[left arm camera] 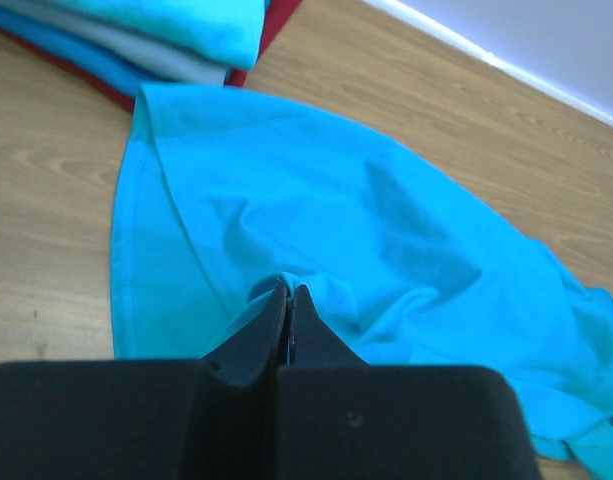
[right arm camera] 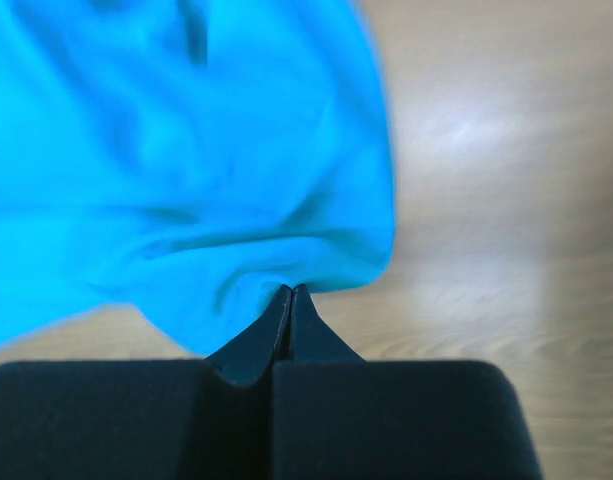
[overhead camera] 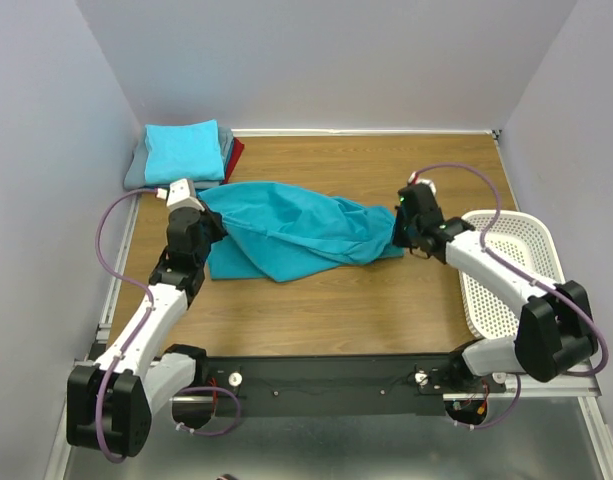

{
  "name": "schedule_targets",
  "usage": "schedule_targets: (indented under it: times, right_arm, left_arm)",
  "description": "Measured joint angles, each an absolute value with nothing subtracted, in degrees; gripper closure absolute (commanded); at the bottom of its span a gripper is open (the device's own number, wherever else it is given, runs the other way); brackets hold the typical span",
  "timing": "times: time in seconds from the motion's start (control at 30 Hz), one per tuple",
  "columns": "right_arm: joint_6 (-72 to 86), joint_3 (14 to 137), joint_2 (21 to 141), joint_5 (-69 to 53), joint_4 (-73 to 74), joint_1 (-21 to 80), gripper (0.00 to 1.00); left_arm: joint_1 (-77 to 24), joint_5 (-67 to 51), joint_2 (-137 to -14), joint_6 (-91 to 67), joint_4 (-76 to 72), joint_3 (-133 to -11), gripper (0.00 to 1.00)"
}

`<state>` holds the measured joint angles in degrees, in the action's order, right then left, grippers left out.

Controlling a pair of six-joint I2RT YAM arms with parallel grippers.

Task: Fold and stack the t-shirts
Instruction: Flatten the tshirt out

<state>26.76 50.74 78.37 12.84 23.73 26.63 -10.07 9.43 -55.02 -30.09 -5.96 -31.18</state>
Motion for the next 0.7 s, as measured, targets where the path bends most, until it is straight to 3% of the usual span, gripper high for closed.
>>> schedule_targets:
  times: [0.2, 0.43, 0.7]
  right_arm:
    - [22.33, 65.14, 78.48, 14.57, 26.00, 19.22, 1.00]
    - [18.48, 84.03, 77.95, 17.85, 30.11, 18.02, 1.00]
    - [15.25, 101.34, 69.65, 20.69, 33.50, 18.00, 1.00]
  left_arm:
    - [-10.09, 10.81, -59.72, -27.33, -4.54, -44.38, 1.00]
    - [-10.07, 13.74, -59.57, -23.42, -2.52, -58.96, 1.00]
    - [-10.09, 8.69, -52.21, -16.58, -0.56, -69.87, 1.00]
